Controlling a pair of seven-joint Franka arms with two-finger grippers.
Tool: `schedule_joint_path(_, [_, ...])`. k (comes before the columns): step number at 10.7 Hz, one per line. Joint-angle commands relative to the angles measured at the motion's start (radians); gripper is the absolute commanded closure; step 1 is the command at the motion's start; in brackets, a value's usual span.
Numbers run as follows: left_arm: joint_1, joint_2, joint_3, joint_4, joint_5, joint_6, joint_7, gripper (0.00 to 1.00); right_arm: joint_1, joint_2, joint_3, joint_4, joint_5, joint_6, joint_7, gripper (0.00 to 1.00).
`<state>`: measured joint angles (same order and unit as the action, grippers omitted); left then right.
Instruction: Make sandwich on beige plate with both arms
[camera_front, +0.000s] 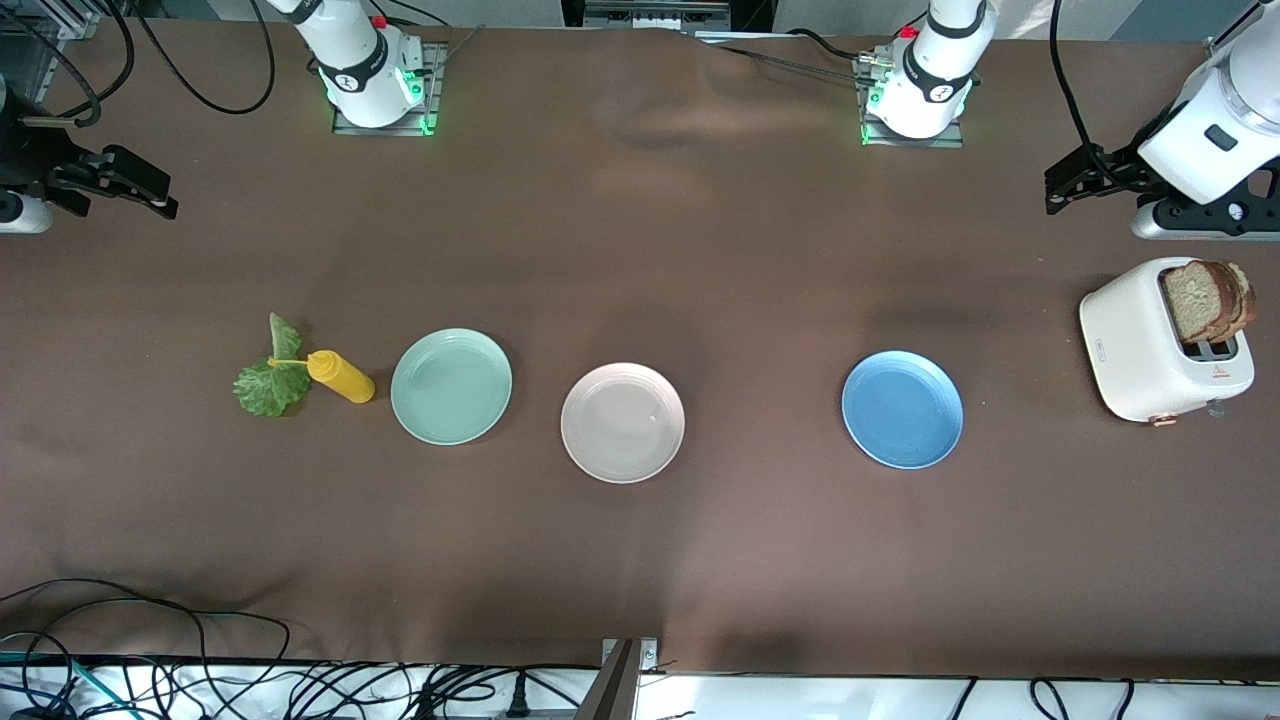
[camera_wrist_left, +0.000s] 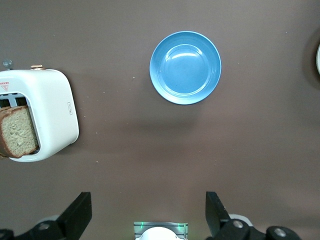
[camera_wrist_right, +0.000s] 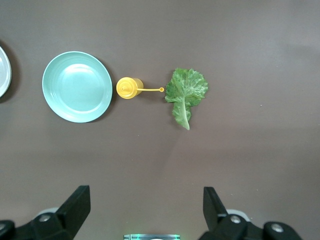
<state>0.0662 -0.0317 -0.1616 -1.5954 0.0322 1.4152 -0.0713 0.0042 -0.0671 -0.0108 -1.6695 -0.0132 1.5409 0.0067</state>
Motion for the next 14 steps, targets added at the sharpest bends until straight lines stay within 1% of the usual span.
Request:
schedule_joint_path(1, [0.009,-0.010,-0.001,-0.015,-0.012,-0.007,-0.005,0.00,-0.009,0.026,0.012,0.045,-0.007,-0.013,0.009,0.00])
schedule_joint_path(14, [0.007,-0.008,-0.004,-0.023,-0.012,0.005,-0.005,0.00,-0.009,0.021,0.012,0.044,-0.010,-0.027,0.012,0.00])
